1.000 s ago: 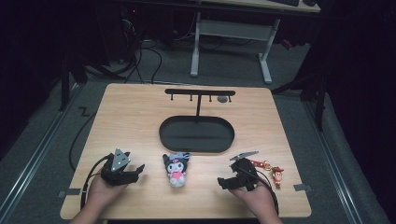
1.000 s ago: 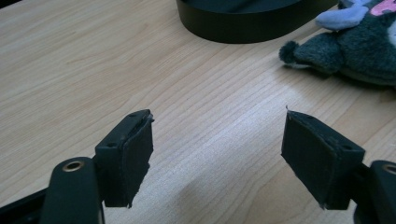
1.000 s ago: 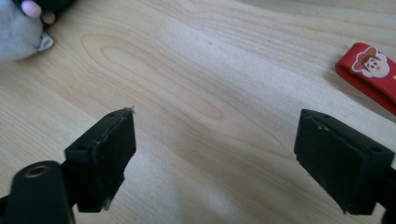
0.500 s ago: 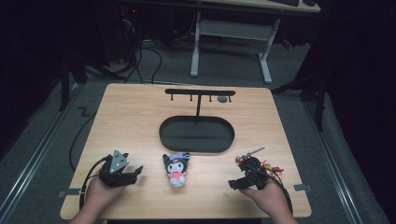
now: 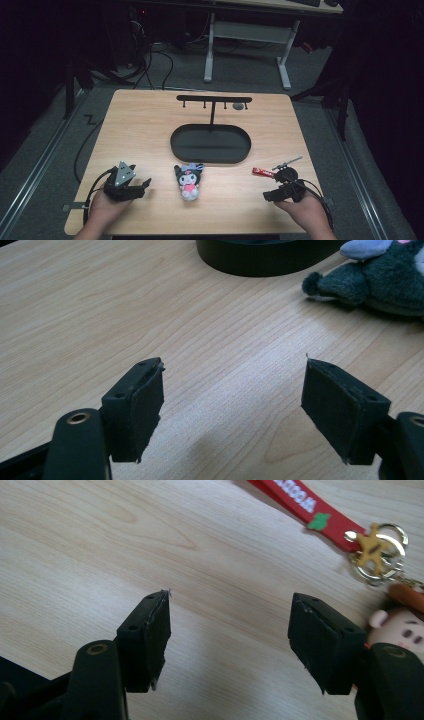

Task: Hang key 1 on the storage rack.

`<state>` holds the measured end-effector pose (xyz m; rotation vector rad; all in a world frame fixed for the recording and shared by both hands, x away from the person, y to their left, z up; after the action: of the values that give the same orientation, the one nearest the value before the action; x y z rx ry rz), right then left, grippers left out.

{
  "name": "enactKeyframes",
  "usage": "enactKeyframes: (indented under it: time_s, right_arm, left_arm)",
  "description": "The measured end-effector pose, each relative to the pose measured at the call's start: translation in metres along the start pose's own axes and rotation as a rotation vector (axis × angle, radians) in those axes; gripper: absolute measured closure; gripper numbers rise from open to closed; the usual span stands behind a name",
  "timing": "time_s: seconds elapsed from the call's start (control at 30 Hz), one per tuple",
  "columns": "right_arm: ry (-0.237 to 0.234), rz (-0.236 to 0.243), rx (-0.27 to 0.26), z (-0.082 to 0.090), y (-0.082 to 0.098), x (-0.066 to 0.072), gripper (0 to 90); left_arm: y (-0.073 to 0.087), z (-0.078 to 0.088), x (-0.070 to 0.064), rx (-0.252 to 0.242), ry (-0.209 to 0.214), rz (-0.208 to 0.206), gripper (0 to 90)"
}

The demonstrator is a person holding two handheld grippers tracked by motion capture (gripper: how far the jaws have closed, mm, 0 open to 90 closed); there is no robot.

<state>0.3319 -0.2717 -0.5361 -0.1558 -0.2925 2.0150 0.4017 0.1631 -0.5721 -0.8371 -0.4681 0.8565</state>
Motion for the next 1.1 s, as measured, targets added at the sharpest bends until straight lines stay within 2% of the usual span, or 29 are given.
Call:
enactKeyframes:
  time_s: [0.17,0.37,0.57,0.8,1.1]
  right_arm:
    - [0.01,-0.025,-0.008,0.005,0.008,-0.012,34.7]
    - [0.033,-0.101,-0.007,0.01,0.024,-0.036,35.9]
    - [0.053,-0.151,-0.011,0.01,0.035,-0.056,36.0]
    - [0.067,-0.198,0.005,0.008,0.044,-0.07,36.5]
    - [0.071,-0.227,0.001,-0.001,0.041,-0.08,37.2]
  left_arm:
    - [-0.002,-0.003,-0.002,0.002,0.006,-0.003,25.3]
    - [-0.001,-0.006,-0.004,0.01,0.009,-0.011,25.3]
    - [-0.002,-0.005,-0.004,0.01,0.011,-0.006,25.3]
    - [0.0,-0.004,-0.004,0.011,0.009,-0.006,25.3]
    - [0.004,-0.001,-0.001,0.019,0.002,-0.006,25.3]
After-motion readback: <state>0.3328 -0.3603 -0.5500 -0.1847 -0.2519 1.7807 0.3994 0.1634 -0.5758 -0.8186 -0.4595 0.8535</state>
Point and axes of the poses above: each handheld gripper's, and its own axes: z roughly backward along the jaws, y roughly out of its underside, x roughly to its left, the point moved 9 cm from there along -z, roughly forward along the jaws, and after that the axes turned 7 degrees about z, right-handed, at the moved point
